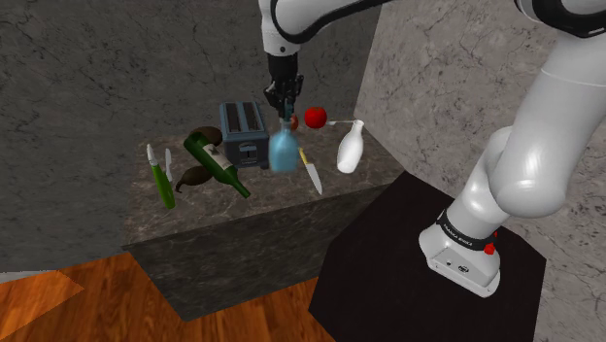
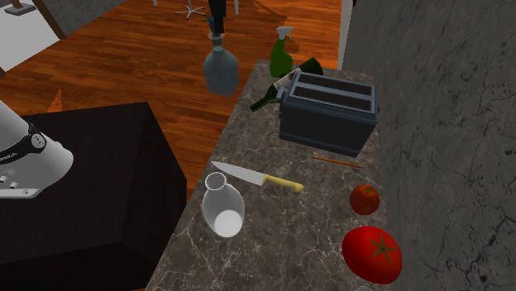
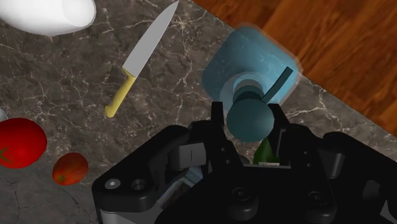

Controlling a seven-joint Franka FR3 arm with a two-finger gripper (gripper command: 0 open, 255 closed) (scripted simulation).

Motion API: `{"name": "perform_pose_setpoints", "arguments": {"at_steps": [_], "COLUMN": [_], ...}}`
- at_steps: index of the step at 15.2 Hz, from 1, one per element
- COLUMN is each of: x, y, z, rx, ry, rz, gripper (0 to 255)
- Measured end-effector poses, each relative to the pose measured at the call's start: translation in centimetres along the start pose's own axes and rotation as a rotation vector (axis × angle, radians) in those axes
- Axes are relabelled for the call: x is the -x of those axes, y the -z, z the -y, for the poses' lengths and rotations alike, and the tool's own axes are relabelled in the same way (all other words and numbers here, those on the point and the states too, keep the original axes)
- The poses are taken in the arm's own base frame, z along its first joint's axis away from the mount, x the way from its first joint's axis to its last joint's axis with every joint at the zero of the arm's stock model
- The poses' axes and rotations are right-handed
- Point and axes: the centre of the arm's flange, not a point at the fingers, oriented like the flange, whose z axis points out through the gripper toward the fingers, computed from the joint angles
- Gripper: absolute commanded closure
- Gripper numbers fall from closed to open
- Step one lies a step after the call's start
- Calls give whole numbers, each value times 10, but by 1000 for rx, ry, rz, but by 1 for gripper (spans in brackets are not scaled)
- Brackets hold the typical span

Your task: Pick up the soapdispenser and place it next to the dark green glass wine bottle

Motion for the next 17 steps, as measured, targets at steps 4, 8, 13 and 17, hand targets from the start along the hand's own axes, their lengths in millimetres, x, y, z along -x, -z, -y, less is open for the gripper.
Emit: {"name": "perform_pose_setpoints", "arguments": {"at_steps": [4, 8, 13, 17], "x": [-2, -2, -5, -7], "y": [-22, -43, -69, -89], "z": [1, 4, 4, 7], "rx": [0, 0, 0, 0], "ry": [0, 0, 0, 0], "rz": [0, 0, 0, 0], "gripper": [255, 255, 255, 255]}}
